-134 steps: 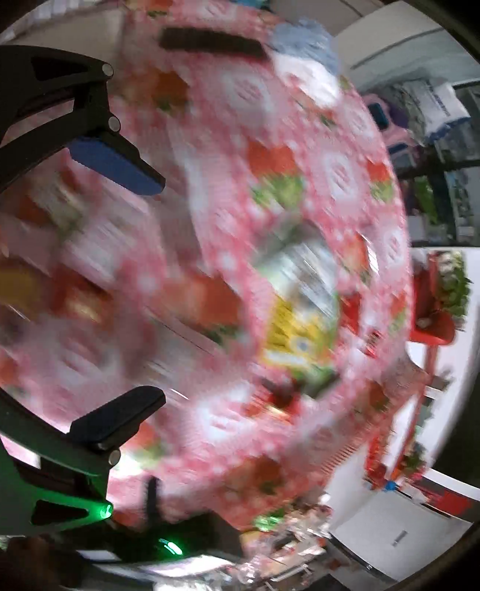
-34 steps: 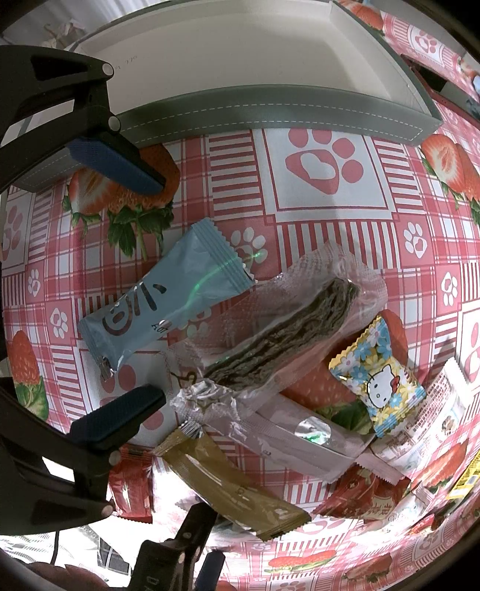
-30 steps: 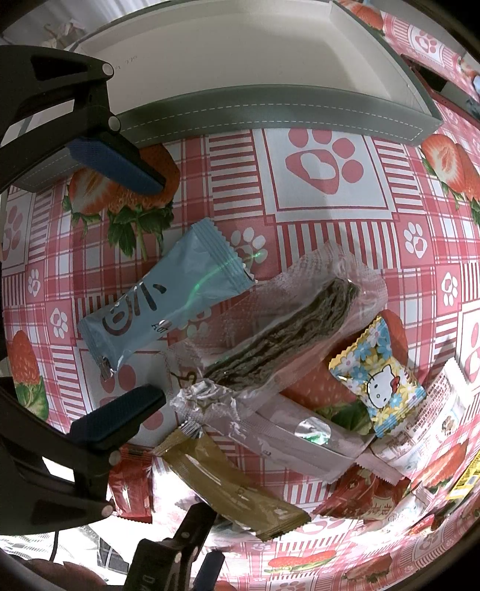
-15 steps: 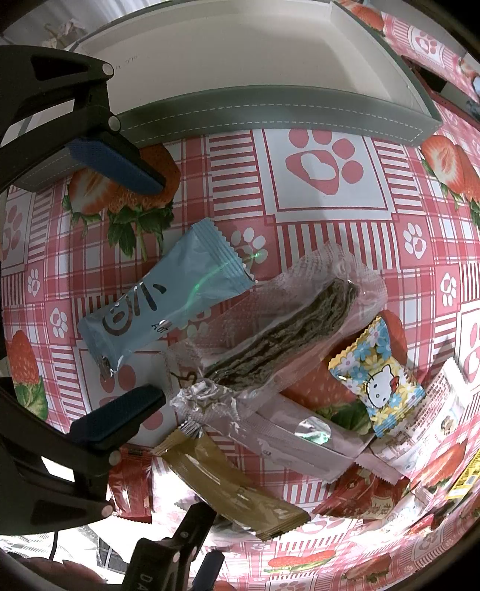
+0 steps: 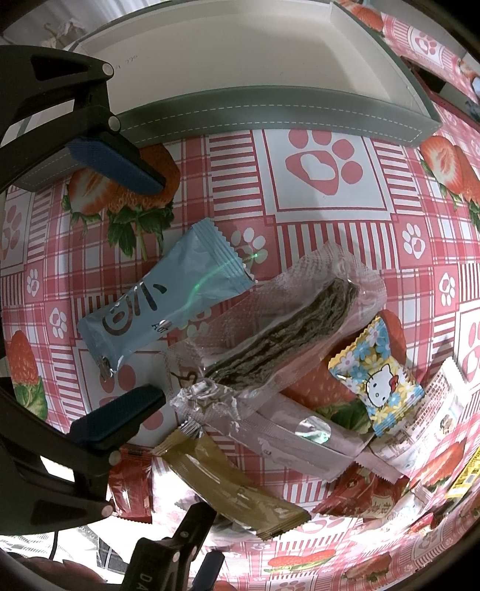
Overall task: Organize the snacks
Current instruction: 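Move the left tool over the snack pile beside the white tray, then close the left gripper on the light blue snack bar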
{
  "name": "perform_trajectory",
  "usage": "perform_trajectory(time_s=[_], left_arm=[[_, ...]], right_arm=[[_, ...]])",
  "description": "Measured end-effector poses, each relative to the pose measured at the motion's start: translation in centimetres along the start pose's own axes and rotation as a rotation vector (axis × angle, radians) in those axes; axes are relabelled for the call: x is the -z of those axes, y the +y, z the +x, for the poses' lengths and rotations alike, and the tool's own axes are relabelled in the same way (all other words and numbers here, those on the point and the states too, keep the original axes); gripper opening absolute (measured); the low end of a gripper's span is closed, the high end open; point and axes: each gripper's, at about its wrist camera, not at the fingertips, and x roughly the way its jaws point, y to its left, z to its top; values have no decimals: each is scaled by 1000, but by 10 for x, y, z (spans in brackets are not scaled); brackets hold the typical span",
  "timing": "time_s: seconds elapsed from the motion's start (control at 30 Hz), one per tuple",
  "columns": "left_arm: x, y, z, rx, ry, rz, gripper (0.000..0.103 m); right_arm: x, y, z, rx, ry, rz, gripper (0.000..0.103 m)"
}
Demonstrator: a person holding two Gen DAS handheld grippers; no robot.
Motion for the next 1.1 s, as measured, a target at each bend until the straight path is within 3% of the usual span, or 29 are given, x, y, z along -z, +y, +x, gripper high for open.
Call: perform_trajectory(time_s=[0.43, 0.67, 0.73, 0.83, 0.93, 0.97, 1.0, 1.1], left_arm=[[-1, 0, -1, 3, 2, -1, 103], [-16, 2, 1, 19, 57, -30, 98], [-18, 5, -2, 23, 52, -41, 92], [-21, 13, -8, 30, 44, -60, 79], [-26, 20, -17, 54, 32, -69, 52], [-27, 22, -20, 66, 30, -68, 34], [-29, 23, -24, 91, 34, -67, 26], [-31, 32, -28, 142, 37, -71, 26]], right_arm=[[2, 0, -9, -4, -38, -2, 103], [-12, -5, -12, -18, 26, 23, 103], [-14, -3, -17, -8, 14, 4, 96], [-17, 10, -30, 9, -27, -93, 75], [-20, 26, -40, 18, -50, -187, 40], [-22, 31, -43, 17, -53, -212, 29], [-24, 32, -44, 6, -45, -214, 29], [-30, 25, -48, -49, -27, -168, 29]])
